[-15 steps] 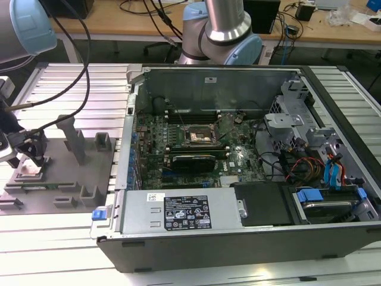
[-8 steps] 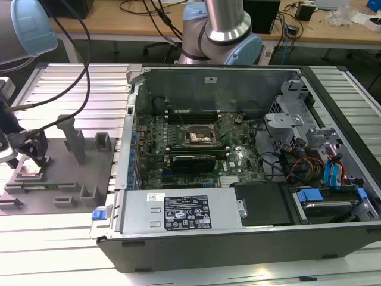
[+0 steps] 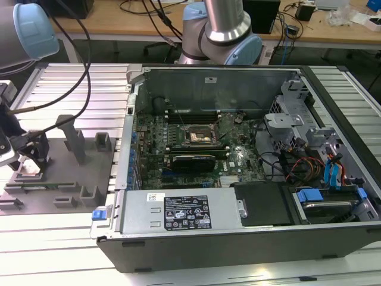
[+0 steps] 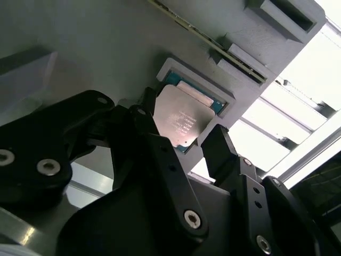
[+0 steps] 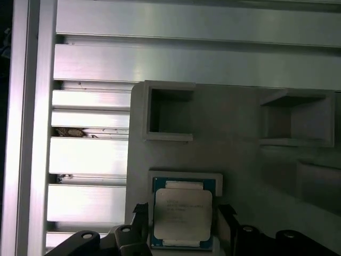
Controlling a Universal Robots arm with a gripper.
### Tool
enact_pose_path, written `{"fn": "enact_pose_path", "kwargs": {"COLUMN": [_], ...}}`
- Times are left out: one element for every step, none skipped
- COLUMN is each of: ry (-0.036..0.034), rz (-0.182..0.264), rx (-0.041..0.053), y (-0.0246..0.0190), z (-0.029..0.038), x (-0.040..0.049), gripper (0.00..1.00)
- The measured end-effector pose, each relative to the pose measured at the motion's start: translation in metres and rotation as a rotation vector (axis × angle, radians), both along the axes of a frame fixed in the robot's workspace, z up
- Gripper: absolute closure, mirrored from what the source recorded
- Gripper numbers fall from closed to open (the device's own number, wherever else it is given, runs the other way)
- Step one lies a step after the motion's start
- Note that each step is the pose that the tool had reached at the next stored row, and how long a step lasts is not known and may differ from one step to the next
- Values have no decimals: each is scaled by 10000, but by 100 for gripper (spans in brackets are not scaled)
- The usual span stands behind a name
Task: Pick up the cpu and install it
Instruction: 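Pick up the cpu and move it towards the insertion slot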
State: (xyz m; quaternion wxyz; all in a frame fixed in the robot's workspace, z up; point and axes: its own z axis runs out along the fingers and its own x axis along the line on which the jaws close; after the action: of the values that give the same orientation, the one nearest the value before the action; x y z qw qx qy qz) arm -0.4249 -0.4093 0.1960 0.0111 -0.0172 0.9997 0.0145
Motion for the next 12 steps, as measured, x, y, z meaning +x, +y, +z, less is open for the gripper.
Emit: {"fn": "enact_pose_path", "kwargs": {"ry": [0, -1, 0, 0, -1, 2, 1, 1, 0, 0, 1, 1], "rz": [0, 0, 0, 0, -2, -1, 0, 0, 0, -1, 0, 1], "rx": [-1, -1, -2, -2, -3, -4, -5, -5, -5, -5, -6, -6], "y": [0, 0, 0, 0, 1, 1, 0, 0, 0, 0, 1, 1], "z": [-8, -15, -26, -31, -42, -47, -50, -55, -59, -69, -73, -74], "x": [0, 0, 1, 1, 2, 6, 10, 16, 20, 22, 23, 23], "gripper": [38, 38, 38, 38, 38, 38, 38, 38, 38, 38, 38, 38]}}
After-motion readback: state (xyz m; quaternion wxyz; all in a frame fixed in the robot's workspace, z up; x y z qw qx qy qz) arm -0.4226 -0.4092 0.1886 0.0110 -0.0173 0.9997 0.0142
